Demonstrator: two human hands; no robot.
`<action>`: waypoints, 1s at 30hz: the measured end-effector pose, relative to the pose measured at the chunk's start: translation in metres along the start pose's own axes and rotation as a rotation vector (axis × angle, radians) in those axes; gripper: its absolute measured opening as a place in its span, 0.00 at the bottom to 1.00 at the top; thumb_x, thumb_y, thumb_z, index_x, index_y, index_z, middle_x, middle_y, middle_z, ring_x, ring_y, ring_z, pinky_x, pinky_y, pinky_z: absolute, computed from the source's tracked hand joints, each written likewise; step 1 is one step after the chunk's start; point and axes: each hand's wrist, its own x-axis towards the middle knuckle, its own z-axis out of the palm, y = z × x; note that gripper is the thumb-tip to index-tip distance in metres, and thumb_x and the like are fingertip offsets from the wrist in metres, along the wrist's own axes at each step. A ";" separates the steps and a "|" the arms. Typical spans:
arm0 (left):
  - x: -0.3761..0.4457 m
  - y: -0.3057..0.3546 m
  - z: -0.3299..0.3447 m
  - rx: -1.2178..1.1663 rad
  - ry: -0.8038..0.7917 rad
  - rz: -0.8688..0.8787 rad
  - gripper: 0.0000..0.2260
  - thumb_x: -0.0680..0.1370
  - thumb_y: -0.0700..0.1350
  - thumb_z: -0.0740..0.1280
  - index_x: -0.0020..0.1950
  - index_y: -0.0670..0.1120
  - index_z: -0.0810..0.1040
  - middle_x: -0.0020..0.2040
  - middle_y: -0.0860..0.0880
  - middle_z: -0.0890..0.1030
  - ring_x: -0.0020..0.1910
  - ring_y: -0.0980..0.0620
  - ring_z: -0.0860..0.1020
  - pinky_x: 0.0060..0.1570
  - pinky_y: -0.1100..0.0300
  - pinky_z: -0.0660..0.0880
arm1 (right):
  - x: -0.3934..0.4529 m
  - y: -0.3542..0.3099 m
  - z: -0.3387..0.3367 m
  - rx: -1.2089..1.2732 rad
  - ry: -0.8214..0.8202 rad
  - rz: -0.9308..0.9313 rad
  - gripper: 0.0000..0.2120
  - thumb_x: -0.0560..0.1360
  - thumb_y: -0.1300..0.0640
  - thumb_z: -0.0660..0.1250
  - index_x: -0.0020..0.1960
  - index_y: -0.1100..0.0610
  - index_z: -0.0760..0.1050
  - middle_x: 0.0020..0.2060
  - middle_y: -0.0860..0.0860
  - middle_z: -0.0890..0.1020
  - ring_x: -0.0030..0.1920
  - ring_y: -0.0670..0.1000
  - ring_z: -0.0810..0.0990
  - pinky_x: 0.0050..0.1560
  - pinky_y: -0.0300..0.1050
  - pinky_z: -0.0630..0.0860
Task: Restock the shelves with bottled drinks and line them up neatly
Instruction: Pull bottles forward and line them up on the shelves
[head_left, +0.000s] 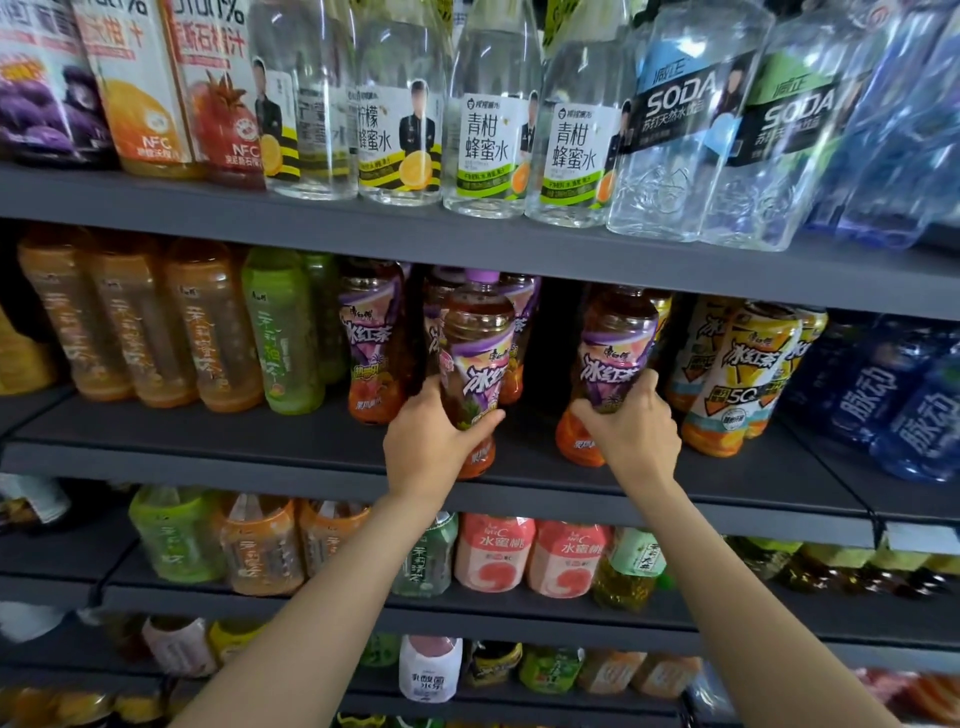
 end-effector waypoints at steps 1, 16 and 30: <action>0.000 0.004 0.003 0.016 -0.011 0.005 0.29 0.67 0.63 0.70 0.58 0.44 0.72 0.50 0.46 0.81 0.50 0.45 0.79 0.45 0.54 0.74 | 0.000 0.002 -0.001 0.011 0.003 0.001 0.27 0.69 0.46 0.70 0.55 0.62 0.63 0.50 0.60 0.78 0.50 0.63 0.77 0.40 0.49 0.67; 0.006 0.026 0.021 0.104 -0.365 -0.018 0.27 0.74 0.51 0.69 0.65 0.39 0.63 0.59 0.41 0.76 0.59 0.42 0.76 0.53 0.53 0.73 | 0.001 0.011 -0.002 0.044 -0.036 -0.050 0.26 0.70 0.47 0.69 0.56 0.62 0.62 0.52 0.58 0.77 0.49 0.62 0.78 0.40 0.48 0.69; 0.016 0.039 0.059 -0.299 -0.333 -0.176 0.29 0.76 0.36 0.64 0.73 0.40 0.55 0.67 0.42 0.69 0.68 0.45 0.68 0.67 0.53 0.66 | 0.003 0.015 -0.001 0.030 -0.014 -0.100 0.24 0.70 0.47 0.69 0.55 0.62 0.62 0.50 0.58 0.77 0.46 0.62 0.78 0.38 0.48 0.70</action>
